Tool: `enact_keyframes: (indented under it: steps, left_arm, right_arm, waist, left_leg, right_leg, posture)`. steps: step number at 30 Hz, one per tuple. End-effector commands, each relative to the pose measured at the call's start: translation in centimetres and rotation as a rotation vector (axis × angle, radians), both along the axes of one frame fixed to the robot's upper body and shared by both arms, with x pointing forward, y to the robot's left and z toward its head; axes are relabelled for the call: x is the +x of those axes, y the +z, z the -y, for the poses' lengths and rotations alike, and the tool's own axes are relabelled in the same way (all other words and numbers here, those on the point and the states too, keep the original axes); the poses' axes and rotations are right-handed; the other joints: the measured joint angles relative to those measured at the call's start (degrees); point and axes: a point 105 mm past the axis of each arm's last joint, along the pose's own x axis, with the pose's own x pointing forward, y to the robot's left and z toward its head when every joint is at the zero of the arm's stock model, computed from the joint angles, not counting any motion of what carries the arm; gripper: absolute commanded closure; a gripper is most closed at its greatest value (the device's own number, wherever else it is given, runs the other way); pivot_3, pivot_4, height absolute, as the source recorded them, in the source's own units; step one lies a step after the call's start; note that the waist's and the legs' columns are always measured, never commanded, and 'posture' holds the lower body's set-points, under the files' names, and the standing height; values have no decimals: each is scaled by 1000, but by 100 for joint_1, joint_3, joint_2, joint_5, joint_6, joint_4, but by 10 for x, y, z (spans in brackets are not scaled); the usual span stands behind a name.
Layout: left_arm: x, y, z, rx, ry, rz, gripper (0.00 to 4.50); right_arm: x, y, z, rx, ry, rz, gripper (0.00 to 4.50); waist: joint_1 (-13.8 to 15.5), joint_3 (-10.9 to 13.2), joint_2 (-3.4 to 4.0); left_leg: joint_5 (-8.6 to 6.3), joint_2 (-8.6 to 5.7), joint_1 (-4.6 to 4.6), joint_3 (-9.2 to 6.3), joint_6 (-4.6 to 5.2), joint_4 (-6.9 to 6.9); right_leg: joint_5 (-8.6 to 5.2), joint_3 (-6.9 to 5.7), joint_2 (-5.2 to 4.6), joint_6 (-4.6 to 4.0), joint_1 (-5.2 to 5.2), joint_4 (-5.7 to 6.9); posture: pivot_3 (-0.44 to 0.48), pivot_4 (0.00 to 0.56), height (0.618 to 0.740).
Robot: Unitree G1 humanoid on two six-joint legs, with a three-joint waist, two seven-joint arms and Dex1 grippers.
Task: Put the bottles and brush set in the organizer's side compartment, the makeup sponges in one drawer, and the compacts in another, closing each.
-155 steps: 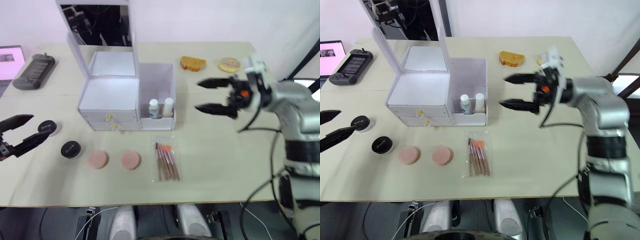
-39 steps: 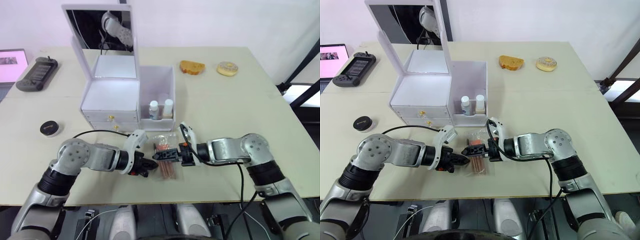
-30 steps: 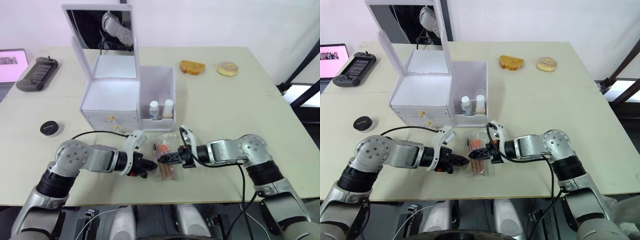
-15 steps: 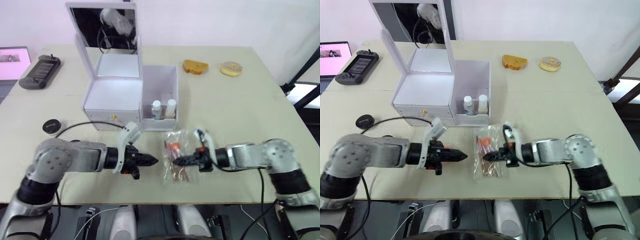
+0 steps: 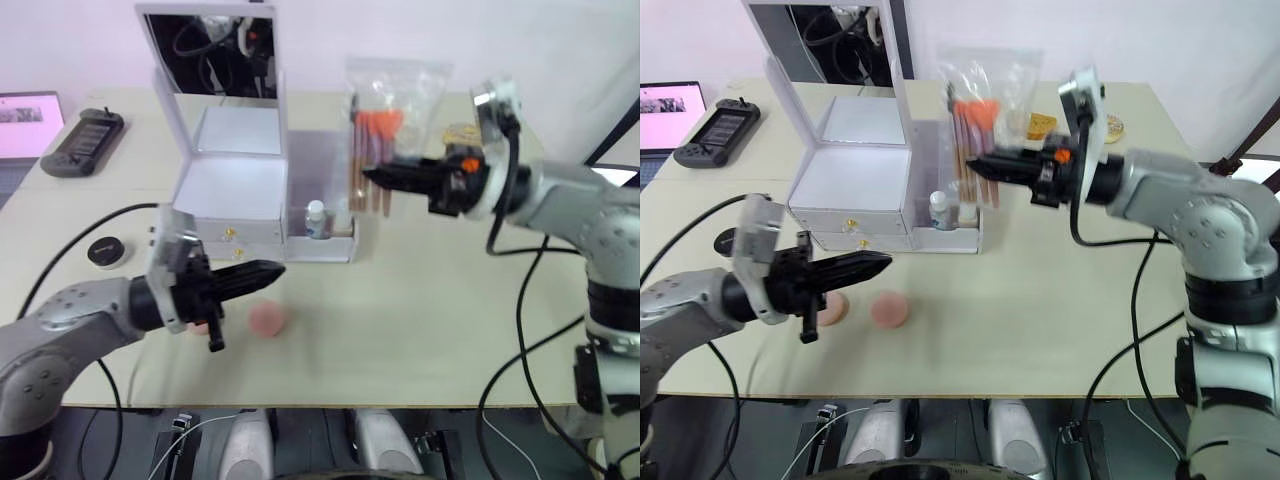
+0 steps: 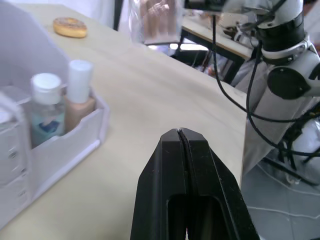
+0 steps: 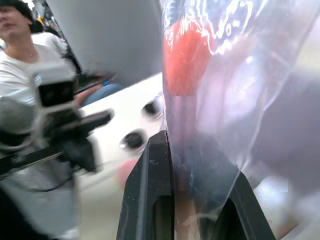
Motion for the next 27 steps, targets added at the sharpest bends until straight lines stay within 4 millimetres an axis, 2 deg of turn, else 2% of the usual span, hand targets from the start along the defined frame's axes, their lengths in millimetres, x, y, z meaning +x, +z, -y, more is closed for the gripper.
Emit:
enact_keyframes:
  steps: [1,3,5,7,10,15,19,27]
  left_arm:
    - [-2,12,-8,-48,18,13,4500]
    - [-1,13,-9,-45,33,19,4500]
    - [8,13,-20,-25,133,73,4500]
    - [6,9,-30,8,171,85,4500]
    - [0,14,-44,-21,244,113,4500]
    - [0,17,-55,-8,314,149,4500]
    - [1,14,-59,16,358,163,4500]
    - [3,12,-61,42,385,180,4500]
  right_arm:
    - [22,17,-8,7,29,108,4483]
    - [30,16,-10,-13,32,125,4483]
    - [51,16,-16,-37,16,166,4483]
    - [72,16,-27,-57,14,208,4483]
    - [93,2,-43,-87,11,203,4483]
    - [104,-10,-49,-93,-5,193,4483]
    - [107,-27,-55,-111,-9,166,4483]
    - [112,-46,-53,-130,-48,110,4483]
  waist:
    - [-33,5,-1]
    - [-12,5,-1]
    - [2,7,1]
    - [-107,15,10]
    - [-157,19,14]
    - [-108,30,20]
    - [-121,34,21]
    - [-166,38,28]
  left_leg:
    - [0,0,-2,0,0,-2]
    - [-1,0,-6,0,2,-6]
    - [-3,0,-10,0,5,-6]
    - [-5,-1,-9,4,7,-2]
    - [-4,2,-4,5,7,-4]
    - [-4,6,-4,1,6,-9]
    - [-4,-1,-7,7,3,-5]
    - [-4,2,-1,4,3,-9]
  right_leg:
    - [0,-1,0,0,-2,0]
    - [-1,-1,0,4,-3,-1]
    - [-1,-2,0,7,-2,0]
    - [0,-1,-1,8,-4,0]
    - [0,-1,3,8,-9,11]
    - [0,-3,8,6,-10,19]
    - [0,-2,-5,7,-8,14]
    - [0,-3,4,7,-10,22]
  posture:
    - [0,150,740]
    - [0,150,740]
    - [0,150,740]
    - [0,150,740]
    - [0,150,740]
    - [0,150,740]
    - [0,150,740]
    - [0,150,740]
